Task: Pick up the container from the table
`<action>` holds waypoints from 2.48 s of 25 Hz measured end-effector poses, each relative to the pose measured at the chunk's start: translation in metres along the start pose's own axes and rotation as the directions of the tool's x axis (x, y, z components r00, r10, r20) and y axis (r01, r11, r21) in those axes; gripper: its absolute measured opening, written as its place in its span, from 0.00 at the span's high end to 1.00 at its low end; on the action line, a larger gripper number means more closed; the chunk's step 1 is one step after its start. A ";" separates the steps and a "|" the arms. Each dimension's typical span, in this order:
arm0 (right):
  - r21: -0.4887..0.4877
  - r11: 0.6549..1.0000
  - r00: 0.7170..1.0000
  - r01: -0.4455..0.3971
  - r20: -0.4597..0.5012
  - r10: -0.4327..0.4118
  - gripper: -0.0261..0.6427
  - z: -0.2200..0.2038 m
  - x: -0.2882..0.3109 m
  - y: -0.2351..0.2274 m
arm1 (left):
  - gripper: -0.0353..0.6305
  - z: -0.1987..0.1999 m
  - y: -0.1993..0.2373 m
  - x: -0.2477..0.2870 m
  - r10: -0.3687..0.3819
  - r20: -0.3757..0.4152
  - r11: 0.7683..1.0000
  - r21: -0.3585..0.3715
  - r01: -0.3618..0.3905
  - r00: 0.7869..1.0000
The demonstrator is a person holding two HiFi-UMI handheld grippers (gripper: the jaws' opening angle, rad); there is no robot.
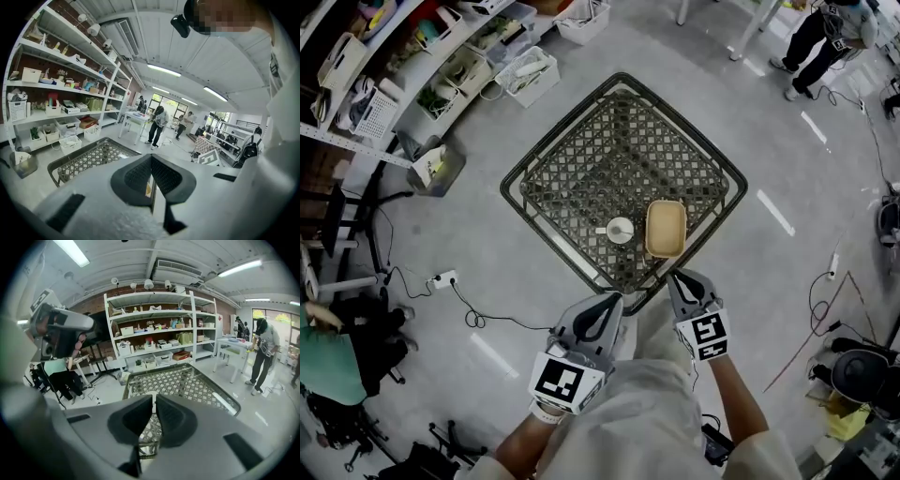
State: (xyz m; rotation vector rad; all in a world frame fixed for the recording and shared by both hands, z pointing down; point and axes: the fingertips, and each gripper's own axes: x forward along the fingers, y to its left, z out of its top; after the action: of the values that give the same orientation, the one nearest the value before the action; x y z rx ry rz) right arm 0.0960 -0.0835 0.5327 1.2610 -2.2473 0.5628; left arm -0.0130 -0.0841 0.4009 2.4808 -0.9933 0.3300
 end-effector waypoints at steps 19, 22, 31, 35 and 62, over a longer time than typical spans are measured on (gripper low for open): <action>-0.122 0.980 0.964 -0.159 -0.234 0.127 0.89 -0.082 0.094 -0.019 | 0.91 -0.041 0.023 0.034 0.089 -0.105 0.985 -0.137 -0.103 0.990; -0.155 0.971 0.949 -0.181 -0.287 0.131 0.89 -0.096 0.107 -0.020 | 0.91 -0.052 0.030 0.039 0.104 -0.116 0.982 -0.144 -0.121 0.988; -0.232 0.948 0.921 -0.215 -0.372 0.118 0.86 -0.128 0.123 -0.021 | 0.91 -0.081 0.048 0.049 0.129 -0.145 0.971 -0.184 -0.155 0.981; -0.318 0.920 0.910 -0.227 -0.407 0.084 0.86 -0.140 0.130 -0.025 | 0.91 -0.086 0.049 0.050 0.133 -0.149 0.967 -0.197 -0.161 0.980; -0.392 0.900 0.928 -0.192 -0.371 0.037 0.92 -0.124 0.109 -0.026 | 0.91 -0.072 0.034 0.031 0.134 -0.113 0.977 -0.154 -0.150 0.985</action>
State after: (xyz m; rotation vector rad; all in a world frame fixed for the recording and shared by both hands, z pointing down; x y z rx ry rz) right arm 0.0973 -0.0975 0.6994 0.7408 -1.9990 0.2889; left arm -0.0187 -0.0891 0.4859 2.2308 -1.1117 0.4005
